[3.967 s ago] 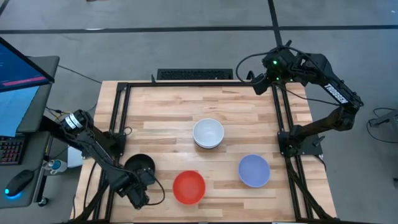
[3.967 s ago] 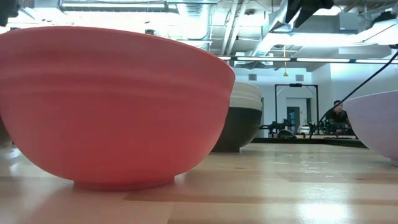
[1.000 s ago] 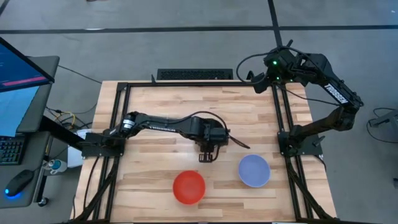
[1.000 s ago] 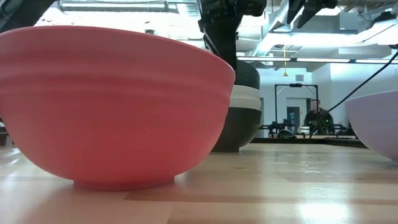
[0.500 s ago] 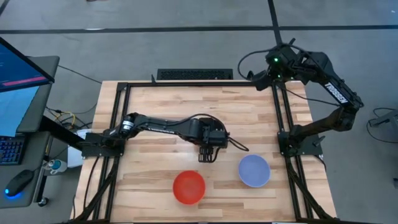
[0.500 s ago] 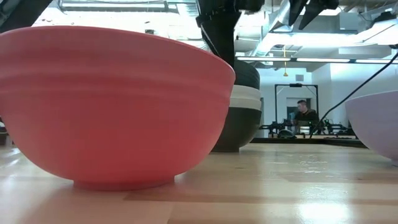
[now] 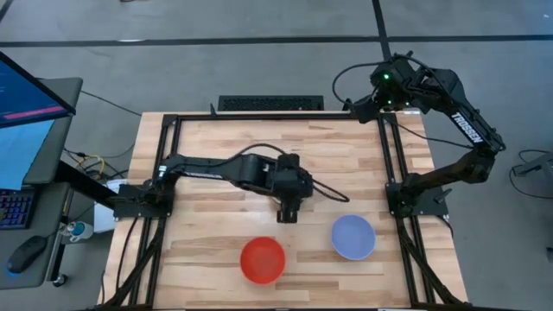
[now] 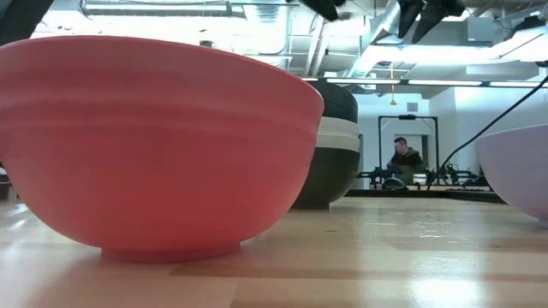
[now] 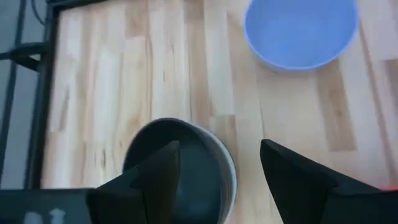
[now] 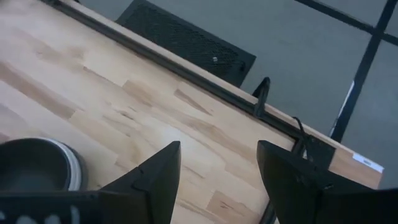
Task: Nest bowls inside each other
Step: Stack the orange bowl on top of the black bowl
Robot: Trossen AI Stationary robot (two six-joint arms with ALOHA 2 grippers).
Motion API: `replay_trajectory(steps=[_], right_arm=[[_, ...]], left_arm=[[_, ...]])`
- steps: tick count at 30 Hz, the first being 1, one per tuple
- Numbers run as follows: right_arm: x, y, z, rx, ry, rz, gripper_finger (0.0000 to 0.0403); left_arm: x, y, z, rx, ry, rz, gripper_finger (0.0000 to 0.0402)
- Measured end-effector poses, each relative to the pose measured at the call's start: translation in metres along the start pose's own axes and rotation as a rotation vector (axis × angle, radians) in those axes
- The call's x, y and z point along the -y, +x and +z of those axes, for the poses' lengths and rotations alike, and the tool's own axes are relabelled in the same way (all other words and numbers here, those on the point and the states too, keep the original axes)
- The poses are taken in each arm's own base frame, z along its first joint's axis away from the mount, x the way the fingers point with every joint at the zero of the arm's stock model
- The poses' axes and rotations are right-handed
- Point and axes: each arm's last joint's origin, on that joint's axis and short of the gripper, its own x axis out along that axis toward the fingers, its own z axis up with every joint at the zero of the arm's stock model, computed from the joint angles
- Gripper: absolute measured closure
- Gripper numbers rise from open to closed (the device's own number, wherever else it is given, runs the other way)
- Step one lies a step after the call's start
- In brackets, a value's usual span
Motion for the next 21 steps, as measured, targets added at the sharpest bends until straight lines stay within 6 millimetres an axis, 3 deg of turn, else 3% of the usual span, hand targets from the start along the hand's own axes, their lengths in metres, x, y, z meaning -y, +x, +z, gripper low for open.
replay_trajectory(steps=[7,15,21], right_arm=[[-0.001,0.0,0.003,0.03,-0.032,0.014,0.0168],[-0.001,0.0,0.004,0.036,-0.034,0.016,0.0168],[-0.001,0.0,0.003,0.033,-0.05,0.014,0.0168]], left_arm=[[-0.018,-0.004,-0.003,-0.016,-0.014,0.041,0.0187],[-0.018,-0.004,-0.001,0.003,0.011,0.054,0.0187],[-0.021,0.003,0.014,0.169,0.017,0.026,0.0187]])
